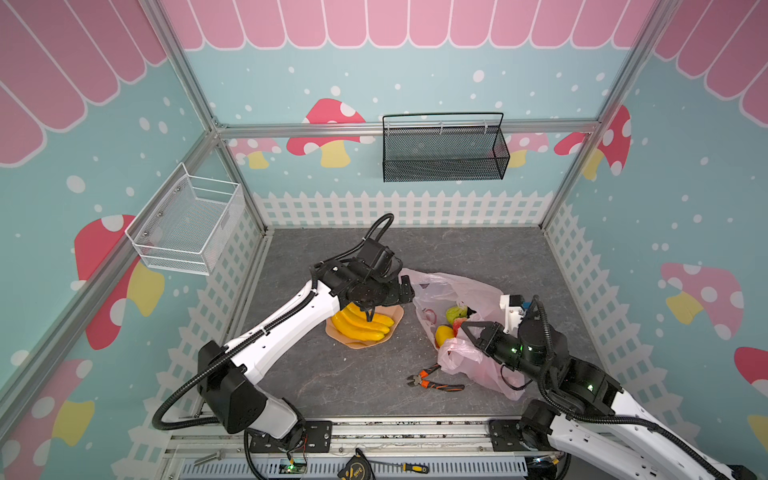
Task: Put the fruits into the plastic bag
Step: 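Move the left gripper back to the green stem of the bananas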
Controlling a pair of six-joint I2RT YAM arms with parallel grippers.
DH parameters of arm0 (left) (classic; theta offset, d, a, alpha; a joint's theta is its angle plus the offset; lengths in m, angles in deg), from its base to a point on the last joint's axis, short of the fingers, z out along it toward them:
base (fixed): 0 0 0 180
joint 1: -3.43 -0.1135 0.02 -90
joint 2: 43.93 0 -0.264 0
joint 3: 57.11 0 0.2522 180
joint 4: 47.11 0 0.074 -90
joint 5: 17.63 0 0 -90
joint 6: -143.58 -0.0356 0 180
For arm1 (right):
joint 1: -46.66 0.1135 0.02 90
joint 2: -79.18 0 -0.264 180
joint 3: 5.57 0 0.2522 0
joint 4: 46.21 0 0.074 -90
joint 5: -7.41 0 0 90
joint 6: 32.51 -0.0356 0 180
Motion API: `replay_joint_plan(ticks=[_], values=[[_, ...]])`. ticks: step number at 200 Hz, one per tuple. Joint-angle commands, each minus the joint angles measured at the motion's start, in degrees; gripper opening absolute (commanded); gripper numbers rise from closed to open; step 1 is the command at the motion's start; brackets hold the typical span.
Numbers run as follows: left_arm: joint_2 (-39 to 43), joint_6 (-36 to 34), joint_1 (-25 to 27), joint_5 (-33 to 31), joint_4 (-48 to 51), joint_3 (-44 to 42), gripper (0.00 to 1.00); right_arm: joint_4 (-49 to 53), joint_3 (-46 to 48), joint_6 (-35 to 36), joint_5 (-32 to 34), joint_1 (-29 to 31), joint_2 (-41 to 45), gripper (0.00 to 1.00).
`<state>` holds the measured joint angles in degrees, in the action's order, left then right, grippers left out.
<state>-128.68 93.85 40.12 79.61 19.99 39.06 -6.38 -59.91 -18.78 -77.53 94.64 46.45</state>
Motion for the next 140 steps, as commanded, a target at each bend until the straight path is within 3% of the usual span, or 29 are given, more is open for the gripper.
replay_joint_plan(ticks=[1, 30, 70, 103, 140], values=[[3.15, -6.08, -5.52, -0.41, 3.44, -3.11, 0.99, -0.71, -0.52, 0.29, 0.39, -0.18, -0.09, 0.01], [6.26, -13.33, -14.76, -1.53, 6.57, -4.01, 0.99, -0.21, -0.88, 0.35, 0.45, -0.1, -0.06, 0.01], [5.87, -23.19, -25.39, 2.31, 6.99, -5.54, 0.96, -0.16, -1.07, 0.5, 0.67, -0.2, -0.14, 0.01], [2.41, -26.65, -29.04, 4.75, 5.05, -6.37, 0.8, -0.14, -1.24, 0.42, 0.52, -0.17, -0.43, 0.01], [-3.83, -27.64, -30.74, 4.22, 3.95, -5.31, 0.8, 0.28, -1.74, 0.77, 0.47, -0.11, -0.67, 0.01]])
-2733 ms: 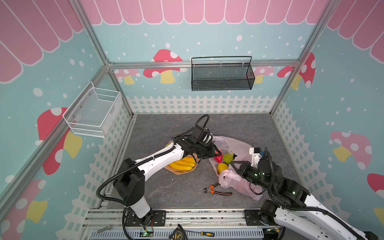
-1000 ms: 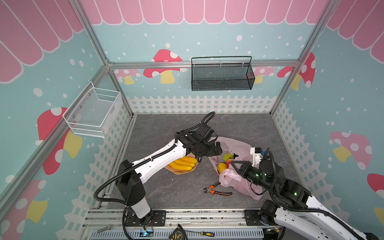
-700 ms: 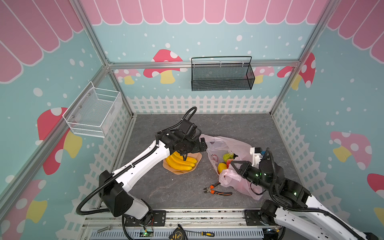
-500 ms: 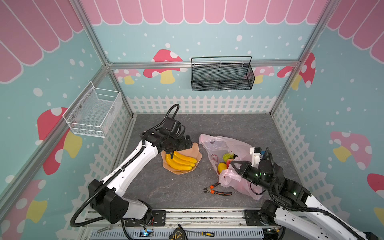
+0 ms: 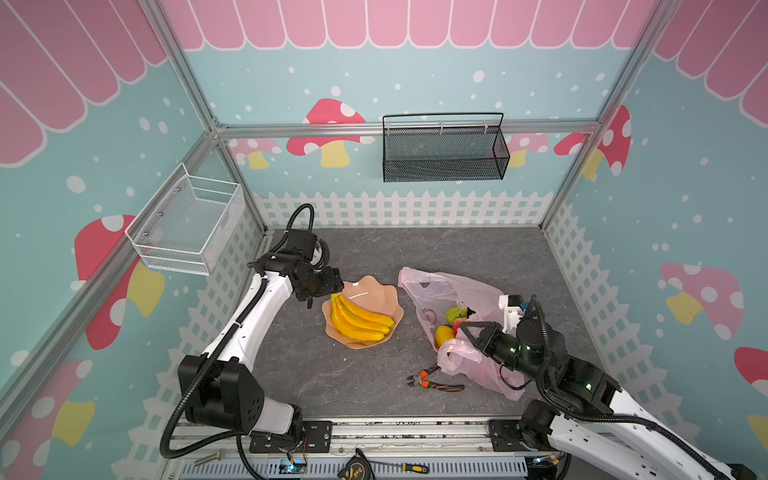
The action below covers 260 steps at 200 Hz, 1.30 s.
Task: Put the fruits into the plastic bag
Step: 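Move the left gripper back to the green stem of the bananas, then close the left gripper on the banana bunch stem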
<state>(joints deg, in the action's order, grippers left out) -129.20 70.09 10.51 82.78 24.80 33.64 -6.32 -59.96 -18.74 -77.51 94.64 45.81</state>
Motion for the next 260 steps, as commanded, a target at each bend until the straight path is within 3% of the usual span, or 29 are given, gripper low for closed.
replay_joint_plan(ticks=[1, 61, 154, 191, 260], values=[[-3.49, -4.0, -1.15, 1.08, -0.94, 0.15, 0.79, 0.22, -1.72, 0.73, 0.45, -0.14, -0.03, 0.01], [-10.02, -3.73, -1.45, 3.23, -4.16, -0.08, 0.78, 0.75, -1.84, 0.42, 0.97, -0.12, 0.58, 0.01], [-14.39, -4.41, -2.59, 3.56, -4.38, 0.88, 0.56, 1.55, -2.45, 0.2, 1.03, -0.17, -0.03, 0.01], [-16.17, -5.08, -2.59, 3.03, -4.19, 1.12, 0.52, 1.47, -2.36, 0.12, 0.87, -0.14, -0.3, 0.01], [-16.88, -5.6, -2.59, 3.2, -3.27, 2.29, 0.29, 1.48, -2.36, 0.06, 1.09, -0.12, -0.18, 0.01]])
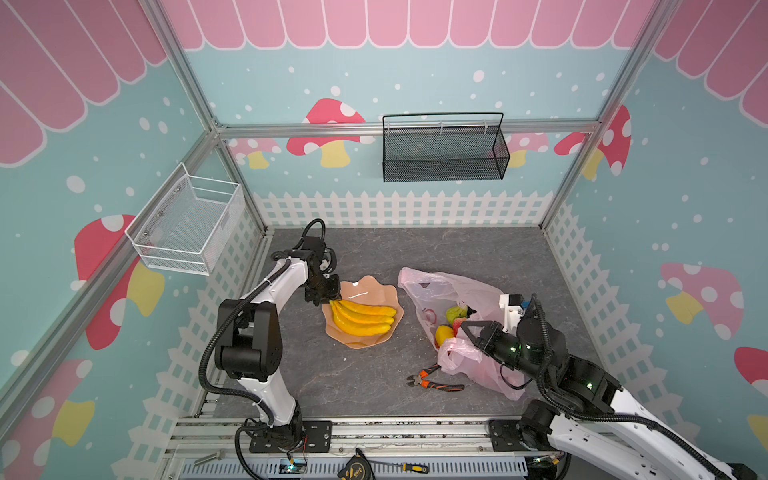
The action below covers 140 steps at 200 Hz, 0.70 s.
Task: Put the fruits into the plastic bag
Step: 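Close the left gripper on the banana bunch stem, then lift the bananas out of the bowl toward the bag with the left gripper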
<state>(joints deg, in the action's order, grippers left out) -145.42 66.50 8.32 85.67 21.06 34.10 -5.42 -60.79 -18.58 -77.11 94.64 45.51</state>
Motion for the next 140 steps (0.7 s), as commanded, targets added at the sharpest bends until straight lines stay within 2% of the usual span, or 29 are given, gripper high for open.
replay_joint_plan(ticks=[1, 56, 75, 95, 140], values=[[-0.65, -2.02, -0.4, 0.32, 0.49, 1.83, 0.28, 0.58, -1.57, -0.11, 0.64, -0.1, 0.11, 0.01], [1.25, -2.12, -0.41, 1.84, 0.95, 1.17, 0.07, 0.59, -1.53, -0.24, 0.71, -0.13, 0.23, 0.01], [1.69, -2.12, -0.4, 2.59, 1.09, 0.86, 0.03, 0.57, -1.58, -0.28, 0.7, -0.17, 0.18, 0.01], [2.46, -2.12, -0.41, 4.62, 1.4, 1.1, 0.0, 0.57, -1.61, -0.23, 0.55, -0.15, 0.18, 0.01], [6.69, -0.52, -0.4, 10.4, 2.44, 3.17, 0.0, 0.64, -1.91, -0.13, 0.47, -0.15, 0.1, 0.01]])
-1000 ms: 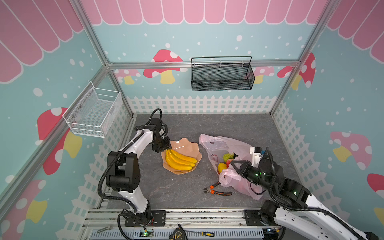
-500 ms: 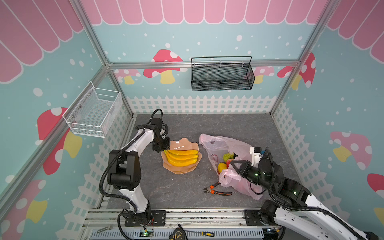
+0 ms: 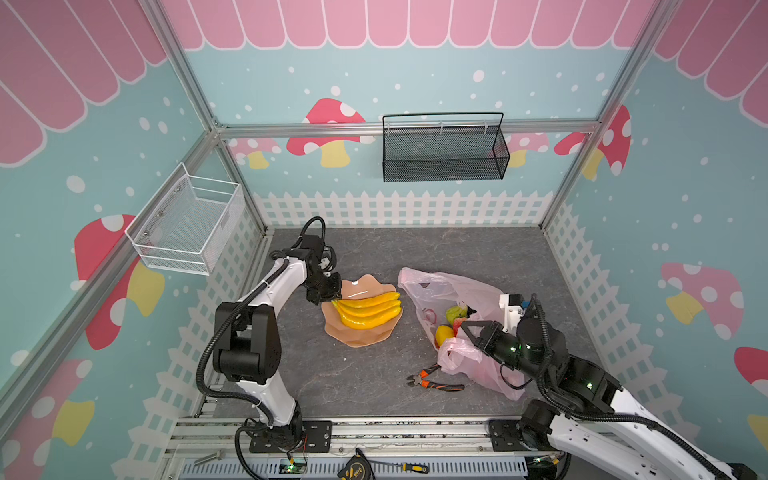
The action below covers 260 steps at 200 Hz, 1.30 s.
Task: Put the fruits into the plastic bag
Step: 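Lift the bananas out of the bowl toward the bag with the left gripper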
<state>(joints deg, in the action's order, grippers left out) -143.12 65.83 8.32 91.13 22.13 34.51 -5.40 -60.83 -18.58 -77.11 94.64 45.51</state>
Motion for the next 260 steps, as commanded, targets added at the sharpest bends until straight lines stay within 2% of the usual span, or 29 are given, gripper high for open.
replay_joint_plan(ticks=[1, 55, 113, 157, 260], values=[[4.51, 0.24, -0.4, 5.08, 1.46, 2.83, 0.0, 0.59, -1.89, -0.04, 0.44, -0.12, 0.1, 0.01], [10.76, 3.5, 1.04, 9.75, 1.29, 4.17, 0.0, 1.1, -2.39, 0.21, 0.45, -0.11, -0.23, 0.01], [10.63, -0.16, 8.91, 0.98, 4.94, 7.1, 0.0, 1.41, -2.81, 0.46, 0.15, -0.11, -0.52, 0.01], [8.95, 0.29, 14.08, -3.91, 5.47, 10.41, 0.0, 1.7, -2.99, 0.32, 0.09, -0.1, -0.28, 0.01], [-1.69, 2.07, 26.88, -14.5, 5.9, 23.28, 0.0, 1.08, -3.51, 0.7, -0.46, -0.12, -1.39, 0.02]])
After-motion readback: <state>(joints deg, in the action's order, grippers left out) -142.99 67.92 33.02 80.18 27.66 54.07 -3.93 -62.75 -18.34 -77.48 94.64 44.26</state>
